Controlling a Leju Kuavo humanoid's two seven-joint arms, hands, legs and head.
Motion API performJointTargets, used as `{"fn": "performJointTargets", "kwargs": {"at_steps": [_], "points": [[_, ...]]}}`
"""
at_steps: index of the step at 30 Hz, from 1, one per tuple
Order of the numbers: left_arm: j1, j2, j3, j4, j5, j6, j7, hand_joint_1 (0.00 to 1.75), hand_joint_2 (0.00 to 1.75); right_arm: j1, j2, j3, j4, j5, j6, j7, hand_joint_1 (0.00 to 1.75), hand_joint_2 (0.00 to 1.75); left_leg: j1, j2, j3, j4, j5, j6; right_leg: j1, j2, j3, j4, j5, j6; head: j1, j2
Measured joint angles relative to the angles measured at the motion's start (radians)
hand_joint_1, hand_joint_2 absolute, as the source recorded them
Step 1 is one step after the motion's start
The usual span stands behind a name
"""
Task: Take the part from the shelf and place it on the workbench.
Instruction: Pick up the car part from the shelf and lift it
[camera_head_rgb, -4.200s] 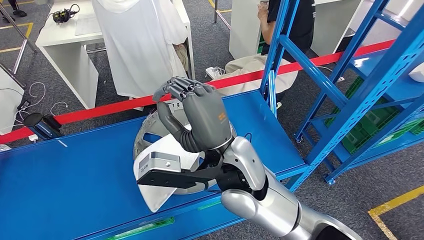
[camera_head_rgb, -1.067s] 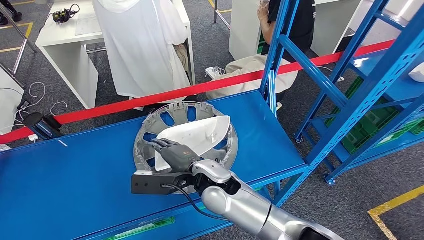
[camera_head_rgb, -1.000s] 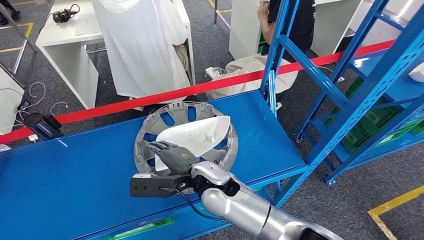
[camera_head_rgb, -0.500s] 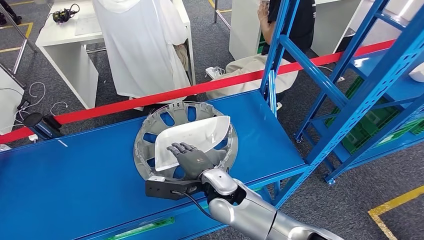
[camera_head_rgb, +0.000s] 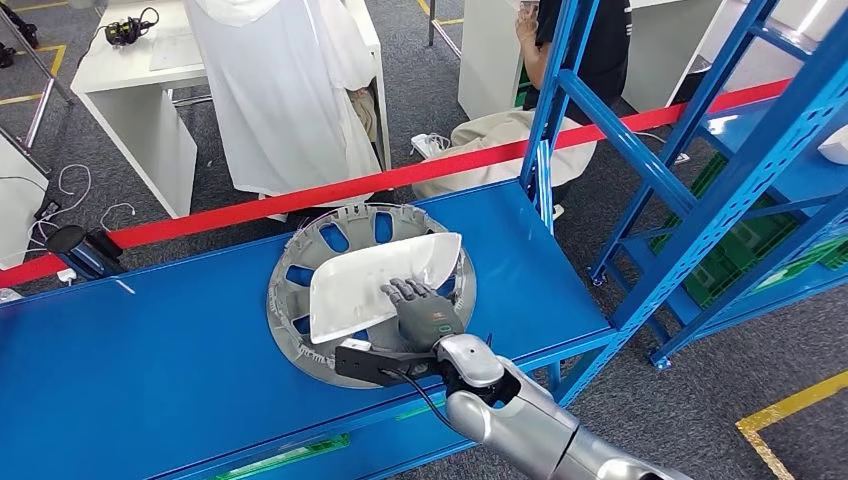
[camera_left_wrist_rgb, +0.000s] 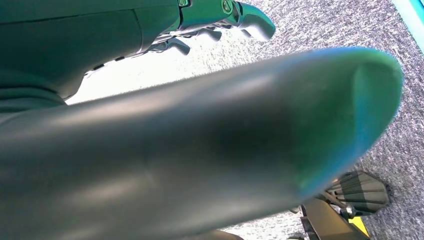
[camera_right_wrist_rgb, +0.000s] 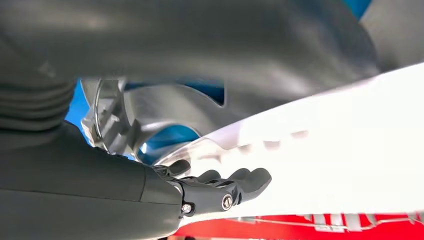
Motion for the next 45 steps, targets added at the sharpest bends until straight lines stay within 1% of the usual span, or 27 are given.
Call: {"fn": "performJointTargets", "kwargs": {"at_steps": [9,26,37,38,41,42,45], "points": [[0.001,0.000,0.000,0.000,-0.004,0.000,-0.002,0.00,0.00,0.017,-0.002,-0.037,0.002,0.005,-0.023,-0.005,0.00,1.75,0.000,0.000,0.000,0.000,0.000,0.000,0.000,0.000,0.000,0.000,0.000,0.000,0.000,0.000],[0.000,0.001,0.000,0.000,-0.008,-0.003,-0.009,0.00,0.00,0.016,-0.002,-0.057,0.007,0.014,-0.024,0.006,0.00,1.75,0.000,0.000,0.000,0.000,0.000,0.000,0.000,0.000,0.000,0.000,0.000,0.000,0.000,0.000],[0.001,0.001,0.000,0.000,-0.010,-0.003,-0.006,0.00,0.00,-0.014,0.014,-0.060,0.064,0.011,-0.038,-0.011,0.00,1.75,0.000,0.000,0.000,0.000,0.000,0.000,0.000,0.000,0.000,0.000,0.000,0.000,0.000,0.000],[0.001,0.001,0.000,0.000,-0.010,-0.003,-0.006,0.00,0.00,-0.017,0.015,-0.061,0.069,0.011,-0.039,-0.011,0.15,1.75,0.000,0.000,0.000,0.000,0.000,0.000,0.000,0.000,0.000,0.000,0.000,0.000,0.000,0.000],[0.000,0.001,0.000,0.000,-0.011,-0.003,-0.006,0.00,0.00,-0.024,0.020,-0.063,0.083,0.009,-0.040,-0.011,1.46,1.75,0.000,0.000,0.000,0.000,0.000,0.000,0.000,0.000,0.001,0.000,0.000,0.000,0.000,0.000],[0.000,0.001,0.000,0.000,-0.011,-0.003,-0.006,0.00,0.00,-0.025,0.021,-0.064,0.087,0.008,-0.041,-0.011,1.75,1.75,0.000,0.000,0.000,0.000,0.000,0.000,0.000,0.000,0.000,0.000,0.000,0.000,0.000,0.000],[0.000,0.001,0.000,0.000,-0.011,-0.003,-0.006,0.00,0.00,-0.030,0.026,-0.066,0.105,0.002,-0.046,-0.017,1.75,1.75,0.000,0.000,0.000,0.000,0.000,0.000,0.000,0.000,0.000,0.000,0.000,0.000,0.000,0.000]]}}
